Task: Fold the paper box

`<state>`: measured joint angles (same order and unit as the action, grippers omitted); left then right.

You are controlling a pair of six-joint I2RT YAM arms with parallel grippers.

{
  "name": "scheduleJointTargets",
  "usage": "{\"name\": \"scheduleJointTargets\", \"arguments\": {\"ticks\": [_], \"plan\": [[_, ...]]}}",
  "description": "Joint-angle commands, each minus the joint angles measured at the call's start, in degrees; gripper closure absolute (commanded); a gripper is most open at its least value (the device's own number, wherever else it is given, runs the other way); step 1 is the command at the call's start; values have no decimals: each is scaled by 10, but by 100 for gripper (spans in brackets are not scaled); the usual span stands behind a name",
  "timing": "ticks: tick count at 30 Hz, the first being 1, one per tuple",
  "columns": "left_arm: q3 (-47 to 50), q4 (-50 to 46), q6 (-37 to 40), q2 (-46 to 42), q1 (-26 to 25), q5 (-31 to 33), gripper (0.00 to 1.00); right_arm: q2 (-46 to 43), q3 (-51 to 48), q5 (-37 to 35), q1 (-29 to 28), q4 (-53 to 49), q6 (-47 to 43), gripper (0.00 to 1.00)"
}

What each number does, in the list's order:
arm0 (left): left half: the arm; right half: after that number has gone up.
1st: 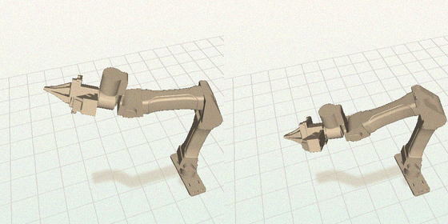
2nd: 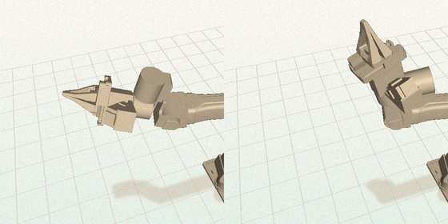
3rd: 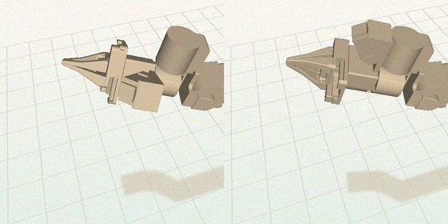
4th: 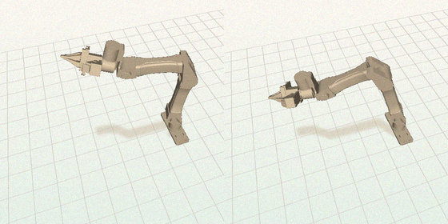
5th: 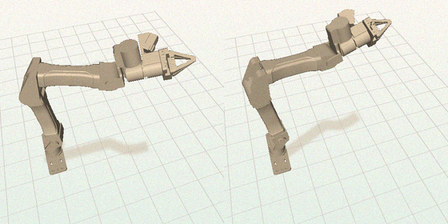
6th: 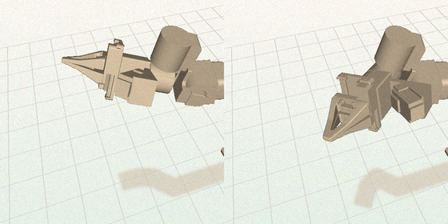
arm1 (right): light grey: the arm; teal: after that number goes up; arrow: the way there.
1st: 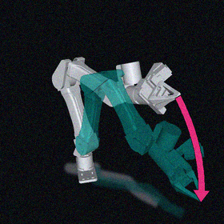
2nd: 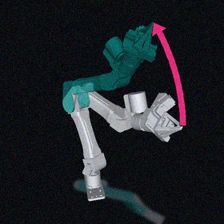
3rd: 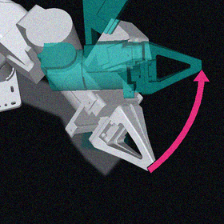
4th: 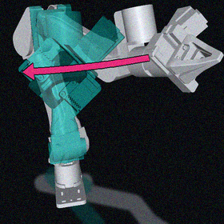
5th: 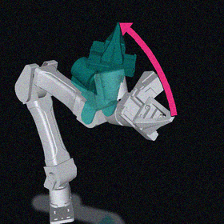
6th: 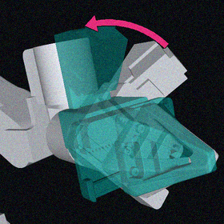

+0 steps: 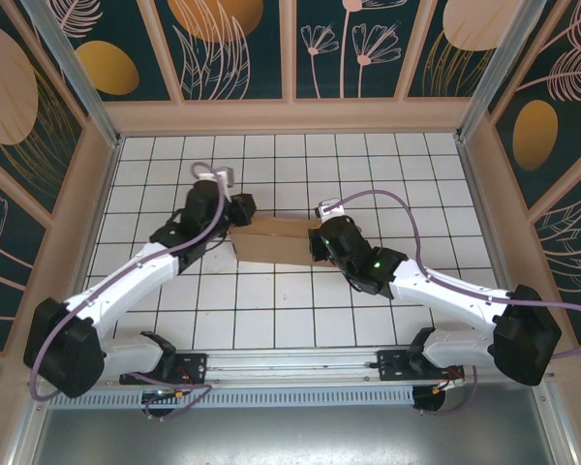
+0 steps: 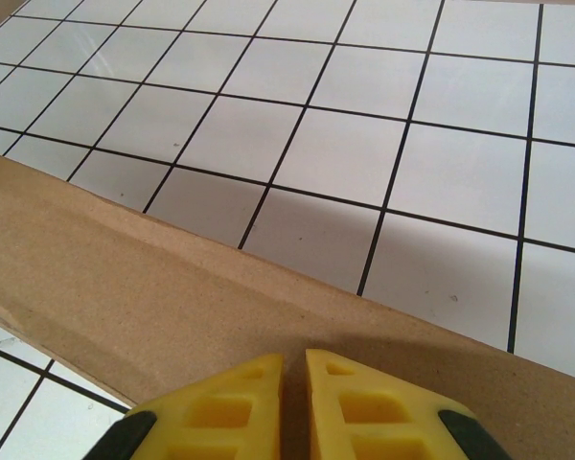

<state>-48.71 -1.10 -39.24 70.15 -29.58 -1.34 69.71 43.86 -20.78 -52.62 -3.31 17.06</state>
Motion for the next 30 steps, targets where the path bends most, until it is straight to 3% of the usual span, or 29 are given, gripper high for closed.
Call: {"name": "scheduleJointTargets", "arguments": {"ticks": [1,5,12,21,30], "plan": [[37,-29,-31,-31,20,-24,62,28,-22,2,-5,-73,17,86],[49,-38,-47,-69,35,-34,50,36,-18,9,-5,-76,18,85],[60,-47,-58,-80,47,-76,44,49,-13,19,-6,-72,27,84],[78,-64,-48,-81,64,-42,38,50,-10,23,-9,-75,25,84],[111,47,-73,-52,65,-148,37,59,-7,23,-15,-72,31,84]]}}
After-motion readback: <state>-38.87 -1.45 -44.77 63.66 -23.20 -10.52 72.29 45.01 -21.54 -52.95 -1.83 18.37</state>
